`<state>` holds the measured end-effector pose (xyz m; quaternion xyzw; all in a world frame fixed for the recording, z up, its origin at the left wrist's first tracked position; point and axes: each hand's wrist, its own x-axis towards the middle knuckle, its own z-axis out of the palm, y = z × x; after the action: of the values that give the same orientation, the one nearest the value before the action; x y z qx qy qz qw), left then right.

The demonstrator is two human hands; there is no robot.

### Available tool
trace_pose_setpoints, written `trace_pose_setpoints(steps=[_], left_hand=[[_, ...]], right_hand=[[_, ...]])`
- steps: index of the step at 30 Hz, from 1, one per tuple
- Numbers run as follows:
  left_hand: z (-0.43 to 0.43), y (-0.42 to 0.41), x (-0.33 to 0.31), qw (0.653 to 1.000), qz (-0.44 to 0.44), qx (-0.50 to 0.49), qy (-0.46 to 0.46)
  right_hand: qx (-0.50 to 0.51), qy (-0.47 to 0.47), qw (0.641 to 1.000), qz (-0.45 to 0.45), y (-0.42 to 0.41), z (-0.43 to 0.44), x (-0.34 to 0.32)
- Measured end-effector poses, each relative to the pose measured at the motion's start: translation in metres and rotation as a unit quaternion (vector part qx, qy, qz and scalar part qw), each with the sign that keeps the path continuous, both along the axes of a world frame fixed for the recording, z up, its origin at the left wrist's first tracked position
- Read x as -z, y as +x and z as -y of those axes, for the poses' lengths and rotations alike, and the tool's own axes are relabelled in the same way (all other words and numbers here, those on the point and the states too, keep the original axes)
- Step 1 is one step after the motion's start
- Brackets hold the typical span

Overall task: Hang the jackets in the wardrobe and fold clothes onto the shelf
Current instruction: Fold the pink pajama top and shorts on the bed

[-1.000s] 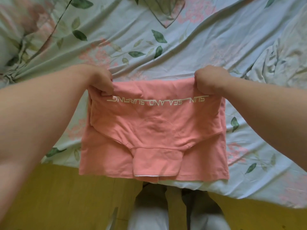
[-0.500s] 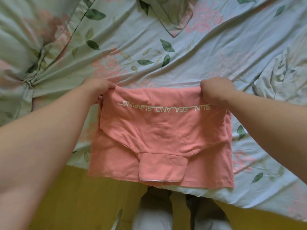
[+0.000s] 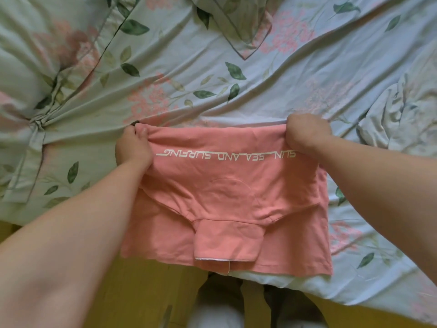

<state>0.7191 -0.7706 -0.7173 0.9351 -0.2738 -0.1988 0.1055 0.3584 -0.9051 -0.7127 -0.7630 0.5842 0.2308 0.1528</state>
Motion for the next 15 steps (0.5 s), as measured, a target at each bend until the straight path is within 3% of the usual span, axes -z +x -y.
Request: trace_pose_setpoints(steps=[2,4,5,8,11,13,15], left_hand=[[0.004,-0.007,-0.004,0.994,0.088,0.065,0.003],[0.011,-0.01,-0.011,0.965,0.18,0.187,-0.026],[0.015,-0.011,-0.015,0.944,0.186,0.268,-0.04],[0.033,-0.015,-0.024,0.888,0.114,0.445,0.023],[0.051,-0.024,-0.036,0.853,0.078,0.485,0.179],[0.062,-0.029,-0.042,0.809,0.06,0.511,0.285],[0.074,-0.03,-0.047,0.783,0.039,0.52,0.341]], right_hand=[[-0.021,-0.018,1.0,0.009,-0.003,-0.002,0.0],[-0.044,-0.024,0.998,0.021,-0.008,-0.003,-0.001],[-0.056,-0.025,0.998,0.032,-0.01,-0.002,-0.002],[-0.068,0.031,0.996,0.057,-0.013,0.002,-0.013],[-0.074,0.097,0.992,-0.001,-0.012,0.007,-0.022],[-0.089,0.12,0.988,-0.03,-0.009,0.008,-0.023],[-0.106,0.126,0.986,-0.038,-0.008,0.012,-0.022]])
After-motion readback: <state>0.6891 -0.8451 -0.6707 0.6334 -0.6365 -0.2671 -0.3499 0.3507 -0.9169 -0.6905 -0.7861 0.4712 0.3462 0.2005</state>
